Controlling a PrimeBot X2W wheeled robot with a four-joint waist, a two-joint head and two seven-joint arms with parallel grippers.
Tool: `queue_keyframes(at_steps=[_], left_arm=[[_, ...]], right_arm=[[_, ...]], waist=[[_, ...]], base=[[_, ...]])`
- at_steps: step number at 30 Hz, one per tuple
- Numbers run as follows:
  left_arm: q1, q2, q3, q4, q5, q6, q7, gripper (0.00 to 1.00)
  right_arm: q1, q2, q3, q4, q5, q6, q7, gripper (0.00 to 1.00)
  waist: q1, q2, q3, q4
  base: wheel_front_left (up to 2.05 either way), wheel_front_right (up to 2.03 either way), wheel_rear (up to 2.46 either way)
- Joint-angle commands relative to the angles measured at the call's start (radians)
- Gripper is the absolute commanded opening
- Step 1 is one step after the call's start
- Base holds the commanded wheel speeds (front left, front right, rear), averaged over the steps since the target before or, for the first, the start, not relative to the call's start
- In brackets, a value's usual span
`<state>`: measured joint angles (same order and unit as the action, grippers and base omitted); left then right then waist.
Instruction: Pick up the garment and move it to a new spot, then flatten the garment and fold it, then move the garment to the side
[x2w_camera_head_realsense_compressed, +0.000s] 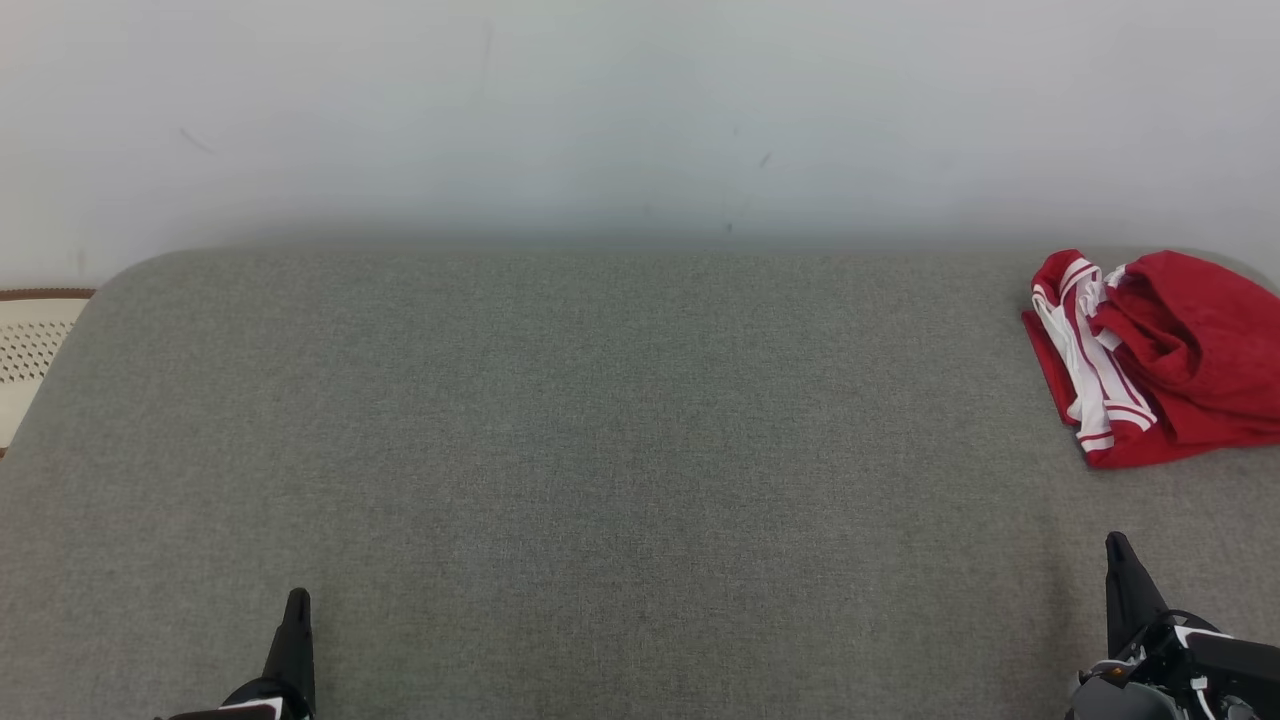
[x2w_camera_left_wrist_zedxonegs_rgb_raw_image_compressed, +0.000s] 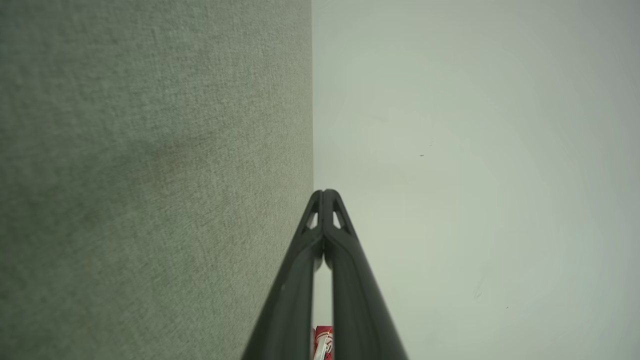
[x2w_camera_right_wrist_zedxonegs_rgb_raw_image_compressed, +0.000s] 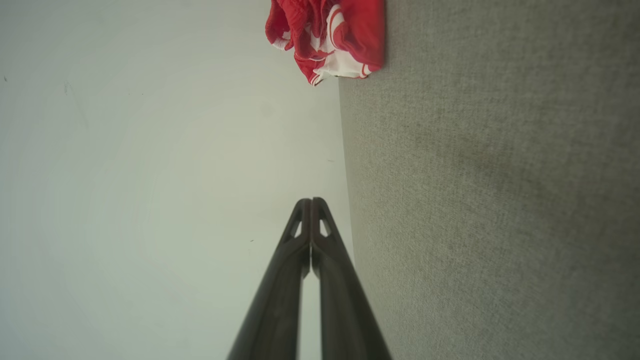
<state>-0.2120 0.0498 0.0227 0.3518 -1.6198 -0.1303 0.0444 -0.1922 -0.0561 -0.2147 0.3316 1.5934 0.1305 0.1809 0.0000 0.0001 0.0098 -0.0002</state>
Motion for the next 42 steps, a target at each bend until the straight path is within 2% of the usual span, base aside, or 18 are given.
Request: queue_keyframes(at_steps=[1, 42], left_arm=[[-0.012, 0.001, 0.002, 0.003, -0.003, -0.003, 0.003, 0.00], [-0.012, 0.001, 0.002, 0.003, -0.003, -0.003, 0.003, 0.00]], right_arm=[[0.000, 0.002, -0.002, 0.000, -0.007, 0.000, 0.002, 0.00], [-0.001, 0.004, -0.005, 0.000, -0.011, 0.000, 0.004, 0.00]], waist=[[0.0000, -0.0001, 0.000, 0.000], [0.0000, -0.0001, 0.000, 0.000]], base=[[0.00, 0.00, 0.00], [0.00, 0.00, 0.00]])
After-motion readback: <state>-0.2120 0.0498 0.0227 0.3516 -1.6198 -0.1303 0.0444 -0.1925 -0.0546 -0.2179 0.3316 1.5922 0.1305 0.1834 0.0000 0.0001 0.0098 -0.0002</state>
